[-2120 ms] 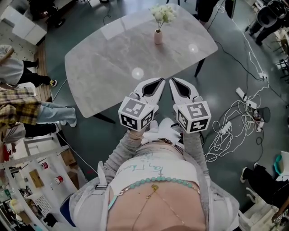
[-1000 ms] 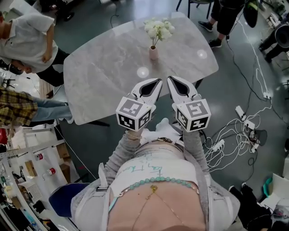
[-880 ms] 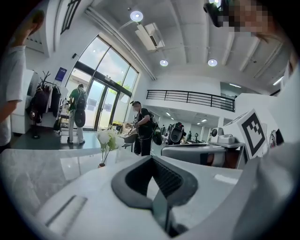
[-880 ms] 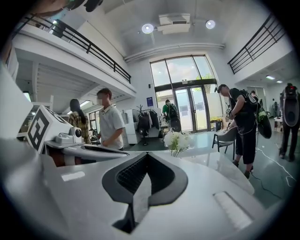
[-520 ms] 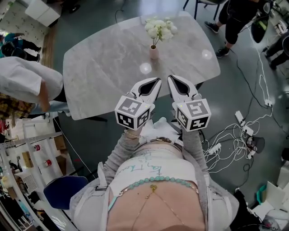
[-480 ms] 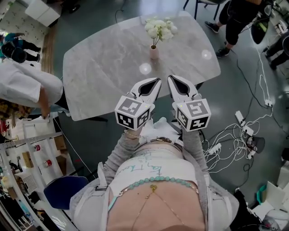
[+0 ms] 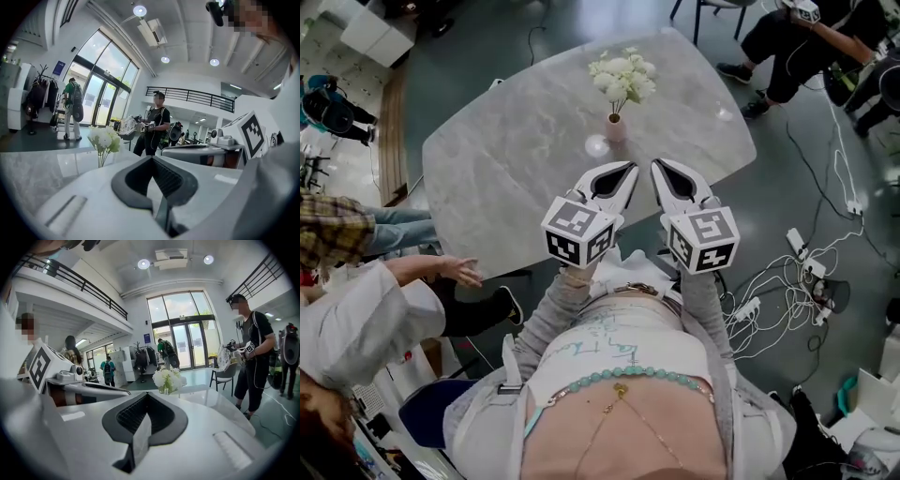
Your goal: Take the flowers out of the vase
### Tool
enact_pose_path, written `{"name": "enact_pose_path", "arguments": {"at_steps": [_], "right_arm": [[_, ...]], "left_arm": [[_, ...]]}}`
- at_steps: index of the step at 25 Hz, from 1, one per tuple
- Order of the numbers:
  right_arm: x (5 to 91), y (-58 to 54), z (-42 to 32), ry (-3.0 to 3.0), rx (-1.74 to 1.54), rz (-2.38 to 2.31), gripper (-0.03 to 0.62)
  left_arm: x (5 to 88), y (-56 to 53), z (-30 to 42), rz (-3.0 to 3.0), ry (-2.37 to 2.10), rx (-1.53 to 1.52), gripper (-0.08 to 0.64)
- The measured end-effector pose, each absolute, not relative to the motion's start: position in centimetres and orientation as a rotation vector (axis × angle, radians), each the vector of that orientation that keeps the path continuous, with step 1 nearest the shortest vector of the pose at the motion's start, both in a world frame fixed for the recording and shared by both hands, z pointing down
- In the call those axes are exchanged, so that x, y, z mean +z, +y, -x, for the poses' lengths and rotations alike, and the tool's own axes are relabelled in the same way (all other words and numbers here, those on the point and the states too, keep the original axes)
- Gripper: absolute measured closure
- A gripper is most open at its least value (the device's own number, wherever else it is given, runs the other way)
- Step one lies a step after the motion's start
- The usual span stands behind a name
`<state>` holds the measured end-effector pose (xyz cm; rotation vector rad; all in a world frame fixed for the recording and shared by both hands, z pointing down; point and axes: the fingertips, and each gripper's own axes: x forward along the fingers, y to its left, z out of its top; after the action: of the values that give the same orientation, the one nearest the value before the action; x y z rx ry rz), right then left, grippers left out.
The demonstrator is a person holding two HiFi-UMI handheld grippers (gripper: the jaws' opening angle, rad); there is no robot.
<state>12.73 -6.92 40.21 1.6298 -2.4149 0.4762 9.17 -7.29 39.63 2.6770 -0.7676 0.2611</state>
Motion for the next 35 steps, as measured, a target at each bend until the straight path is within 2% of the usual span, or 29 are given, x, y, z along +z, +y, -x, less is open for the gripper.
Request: {"name": "enact_pose_path", "arguments": {"at_steps": [35], "right_arm": [[41.6,-12.7,-11.6,-2.367,0.508,-1.625,0.565]], "left_arm": [[40.9,-13.2,-7.5,-2.642,-0.757,0.26,0.56]]}}
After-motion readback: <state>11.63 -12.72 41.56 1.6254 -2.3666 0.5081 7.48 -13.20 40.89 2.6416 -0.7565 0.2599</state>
